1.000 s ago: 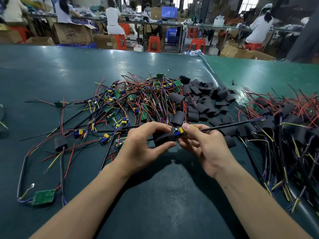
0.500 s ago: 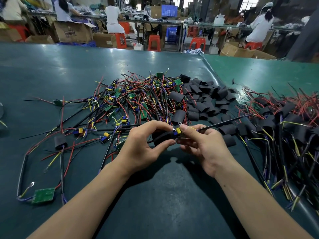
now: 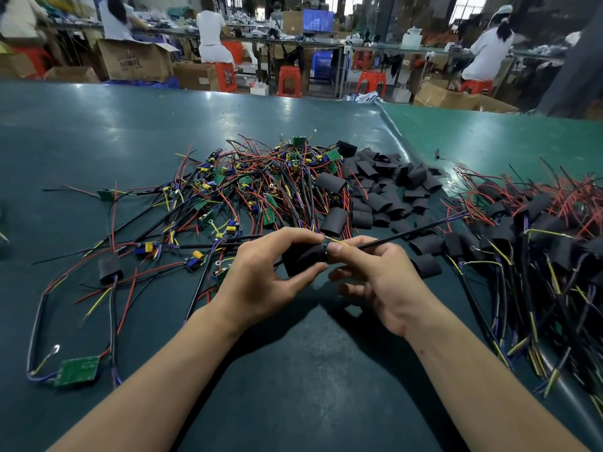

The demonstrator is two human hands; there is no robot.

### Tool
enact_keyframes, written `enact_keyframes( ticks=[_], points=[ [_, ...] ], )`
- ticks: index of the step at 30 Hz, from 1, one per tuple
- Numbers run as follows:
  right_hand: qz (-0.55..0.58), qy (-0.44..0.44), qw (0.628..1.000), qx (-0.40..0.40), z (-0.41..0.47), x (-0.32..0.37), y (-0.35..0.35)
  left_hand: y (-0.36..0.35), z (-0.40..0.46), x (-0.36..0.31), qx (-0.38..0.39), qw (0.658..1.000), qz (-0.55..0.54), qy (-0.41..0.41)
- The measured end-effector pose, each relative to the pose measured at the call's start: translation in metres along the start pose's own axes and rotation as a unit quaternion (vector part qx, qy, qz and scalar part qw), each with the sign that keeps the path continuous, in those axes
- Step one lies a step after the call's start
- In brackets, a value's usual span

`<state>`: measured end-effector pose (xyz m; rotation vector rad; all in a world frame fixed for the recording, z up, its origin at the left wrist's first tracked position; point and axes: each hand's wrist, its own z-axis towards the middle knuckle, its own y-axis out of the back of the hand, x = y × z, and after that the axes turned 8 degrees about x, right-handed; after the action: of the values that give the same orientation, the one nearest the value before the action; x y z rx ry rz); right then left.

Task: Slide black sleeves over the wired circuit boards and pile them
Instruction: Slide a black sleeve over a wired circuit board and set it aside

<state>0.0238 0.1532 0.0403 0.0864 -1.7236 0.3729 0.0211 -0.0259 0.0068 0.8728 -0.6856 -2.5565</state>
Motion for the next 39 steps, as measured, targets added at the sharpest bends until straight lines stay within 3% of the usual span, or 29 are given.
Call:
enact_keyframes(
  ticks=[8, 15, 31, 39],
  points=[
    [0.064, -0.005, 0.997, 0.034, 0.002, 0.001, 0.000, 0.005, 0.003, -0.003, 0.006, 0.999, 0.038, -0.019],
    [0.133, 0.048, 0.989, -0.048, 0.006, 0.003, 0.004, 0.007, 0.003, 0.001, -0.068, 0.992, 0.109, 0.004],
    [0.093, 0.067, 0.993, -0.002, -0.001, 0.006, 0.004, 0.006, 0.004, 0.001, -0.035, 0.994, 0.103, -0.018],
    [0.104, 0.033, 0.993, 0.039, -0.005, 0.012, 0.005, 0.005, 0.003, -0.001, -0.030, 0.995, 0.090, -0.016]
  ],
)
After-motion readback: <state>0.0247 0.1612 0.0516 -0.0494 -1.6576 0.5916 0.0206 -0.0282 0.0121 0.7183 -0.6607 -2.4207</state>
